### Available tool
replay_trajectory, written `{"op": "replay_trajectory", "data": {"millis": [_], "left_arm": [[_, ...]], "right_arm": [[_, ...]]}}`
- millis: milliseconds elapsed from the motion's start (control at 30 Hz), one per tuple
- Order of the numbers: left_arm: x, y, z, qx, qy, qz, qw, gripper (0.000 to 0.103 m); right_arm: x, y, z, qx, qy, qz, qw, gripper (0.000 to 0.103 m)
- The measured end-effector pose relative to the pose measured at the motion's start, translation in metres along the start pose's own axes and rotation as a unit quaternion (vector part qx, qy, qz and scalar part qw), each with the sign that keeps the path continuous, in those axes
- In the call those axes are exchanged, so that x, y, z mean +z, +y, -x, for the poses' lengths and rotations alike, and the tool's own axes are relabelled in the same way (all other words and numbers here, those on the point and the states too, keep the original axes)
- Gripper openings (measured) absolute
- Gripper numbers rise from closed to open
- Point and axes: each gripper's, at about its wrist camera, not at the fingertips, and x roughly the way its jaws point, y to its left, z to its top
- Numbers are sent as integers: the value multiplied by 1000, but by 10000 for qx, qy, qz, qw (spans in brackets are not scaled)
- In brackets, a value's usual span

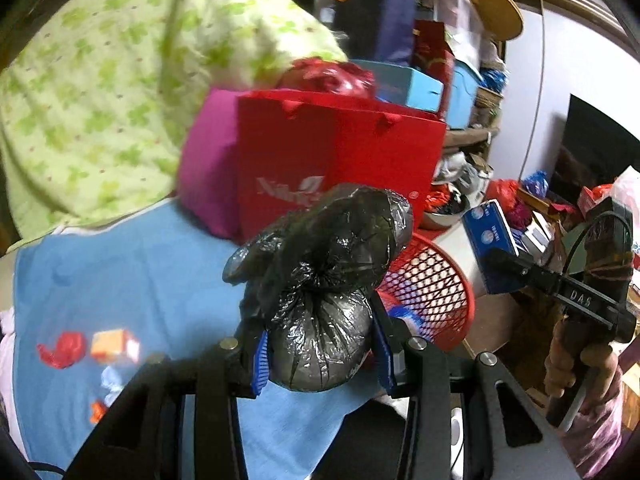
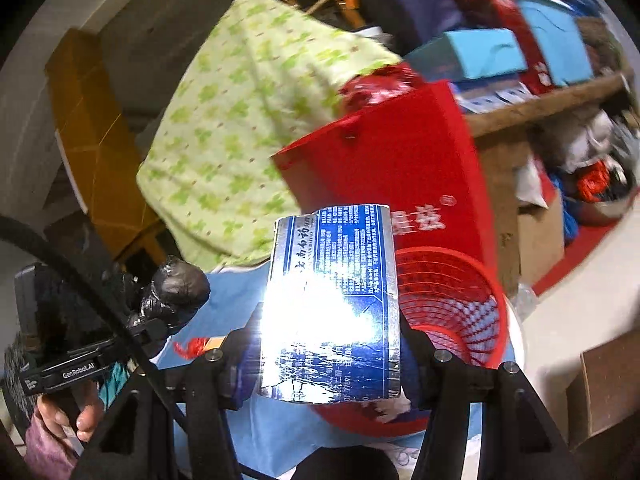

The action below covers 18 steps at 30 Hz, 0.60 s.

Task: Collect trash
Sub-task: 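Carry both items over the red mesh basket and open both tools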

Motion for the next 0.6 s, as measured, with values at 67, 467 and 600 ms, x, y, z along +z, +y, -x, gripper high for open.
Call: {"op": "replay_trajectory", "data": {"millis": [67,467,600], "left_arm": [[8,-10,-15,-52,84,-64,9999,45],[17,-41,-102,-97,683,16,9976,68],[-5,-30,-82,49,604,-156,9980,70]], "right_arm": [[2,-14,-4,-62,-6,-211,9998,61],[-10,-81,-45,174,177,-1471,9888,75],[-12,-78,-33,173,46,-1238,9921,75]]}}
